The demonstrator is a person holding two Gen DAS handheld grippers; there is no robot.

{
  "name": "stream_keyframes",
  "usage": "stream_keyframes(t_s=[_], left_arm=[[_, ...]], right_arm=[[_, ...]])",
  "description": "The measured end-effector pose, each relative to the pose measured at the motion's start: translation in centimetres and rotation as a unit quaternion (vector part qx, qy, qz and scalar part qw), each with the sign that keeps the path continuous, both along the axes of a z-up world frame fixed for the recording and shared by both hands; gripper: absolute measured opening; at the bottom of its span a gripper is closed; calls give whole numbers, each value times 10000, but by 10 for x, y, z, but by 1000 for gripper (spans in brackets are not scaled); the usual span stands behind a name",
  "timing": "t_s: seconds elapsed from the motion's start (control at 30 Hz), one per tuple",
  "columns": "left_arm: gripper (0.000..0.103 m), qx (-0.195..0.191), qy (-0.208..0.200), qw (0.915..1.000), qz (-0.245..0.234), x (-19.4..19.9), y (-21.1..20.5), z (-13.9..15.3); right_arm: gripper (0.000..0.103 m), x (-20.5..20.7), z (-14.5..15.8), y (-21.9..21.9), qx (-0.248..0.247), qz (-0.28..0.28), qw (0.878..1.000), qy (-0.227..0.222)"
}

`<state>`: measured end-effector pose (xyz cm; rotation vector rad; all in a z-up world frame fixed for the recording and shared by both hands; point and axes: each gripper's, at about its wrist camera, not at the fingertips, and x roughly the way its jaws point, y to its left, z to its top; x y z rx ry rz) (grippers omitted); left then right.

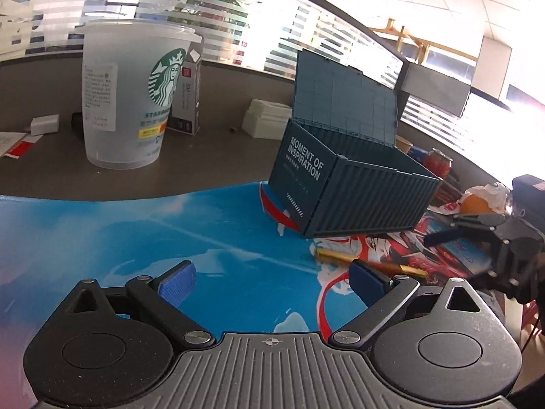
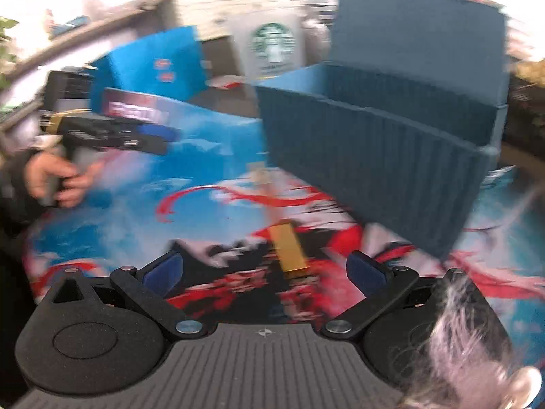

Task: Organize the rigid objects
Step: 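Withdraw the left tool while moving the right tool to the orange pen, then grasp the orange gold-tipped pen upright with the right tool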

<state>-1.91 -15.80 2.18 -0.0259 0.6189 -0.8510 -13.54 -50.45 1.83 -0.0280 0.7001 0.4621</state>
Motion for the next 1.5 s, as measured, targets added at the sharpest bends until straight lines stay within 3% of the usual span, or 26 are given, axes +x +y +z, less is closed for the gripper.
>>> stream_keyframes(t_s=[0.1, 0.3, 0.43, 0.53, 0.63, 0.7, 0.73, 0.87, 1.17, 1.5], left_arm=[[101, -5, -54, 9999, 91, -1, 2, -1], [101, 4, -55, 9997, 231, -6, 11, -5], [101, -57, -52, 9994, 350, -8, 21, -5], [102, -128, -88, 9987, 494, -9, 30, -4], [102, -241, -32, 9979, 604, -8, 40, -4], [102, -305, -3, 9972, 682, -7, 44, -4], [102, -320, 3, 9969, 714, -7, 46, -4], [103, -315, 29, 9964, 785, -7, 49, -5], [103, -56, -174, 9971, 741, -14, 40, -5], [103, 306, -274, 9958, 815, -18, 31, -9]], right_arm=[[103, 7, -1, 7, 32, -58, 10000, -33], [100, 16, -9, 56, -158, 894, 9957, 209], [76, 16, -10, 81, -307, 1291, 9910, 169], [75, 14, -12, 101, -720, 1392, 9876, 92], [67, 14, -9, 111, -580, 1527, 9863, 234], [66, 10, -9, 121, -766, 1525, 9852, 173], [63, 7, -9, 127, -868, 1505, 9847, 93], [22, 0, -5, 138, -855, 1365, 9869, 131], [11, -2, 0, 151, -1095, 1356, 9843, 265], [9, -7, 3, 167, -1545, 1292, 9792, 237]])
